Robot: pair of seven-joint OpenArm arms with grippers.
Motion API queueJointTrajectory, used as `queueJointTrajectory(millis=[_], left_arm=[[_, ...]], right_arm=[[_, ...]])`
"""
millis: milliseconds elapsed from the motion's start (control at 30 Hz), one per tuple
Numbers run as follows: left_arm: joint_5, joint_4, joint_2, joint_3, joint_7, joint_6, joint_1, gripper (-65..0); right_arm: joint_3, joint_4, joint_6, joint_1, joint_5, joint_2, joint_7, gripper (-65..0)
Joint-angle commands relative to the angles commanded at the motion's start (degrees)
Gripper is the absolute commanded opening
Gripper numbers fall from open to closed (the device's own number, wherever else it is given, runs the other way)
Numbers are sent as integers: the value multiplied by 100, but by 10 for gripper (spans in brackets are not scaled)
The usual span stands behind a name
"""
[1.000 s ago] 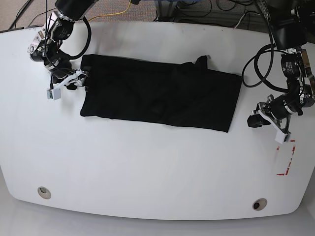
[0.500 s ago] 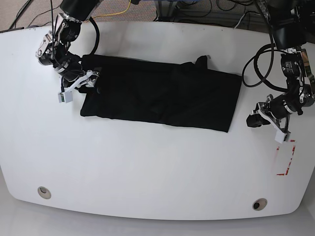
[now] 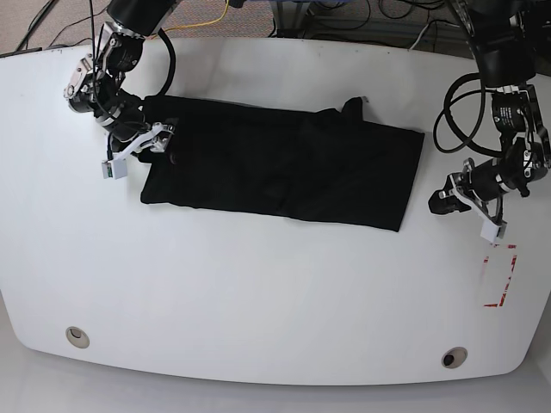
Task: Layout the t-shirt on the table in an organized manner, then fold the t-shirt properly
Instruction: 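Grasp both short ends of the folded shirt with both grippers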
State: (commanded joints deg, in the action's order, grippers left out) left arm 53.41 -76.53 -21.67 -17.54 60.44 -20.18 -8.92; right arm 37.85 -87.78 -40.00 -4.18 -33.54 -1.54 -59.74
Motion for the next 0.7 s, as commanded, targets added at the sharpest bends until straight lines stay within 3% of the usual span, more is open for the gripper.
queueJointTrajectory(millis=[700], left_arm=[[9,-9,35,35,0,0,-9,-586]], right_arm=[[-18,0,0,0,0,185,-18,-119]])
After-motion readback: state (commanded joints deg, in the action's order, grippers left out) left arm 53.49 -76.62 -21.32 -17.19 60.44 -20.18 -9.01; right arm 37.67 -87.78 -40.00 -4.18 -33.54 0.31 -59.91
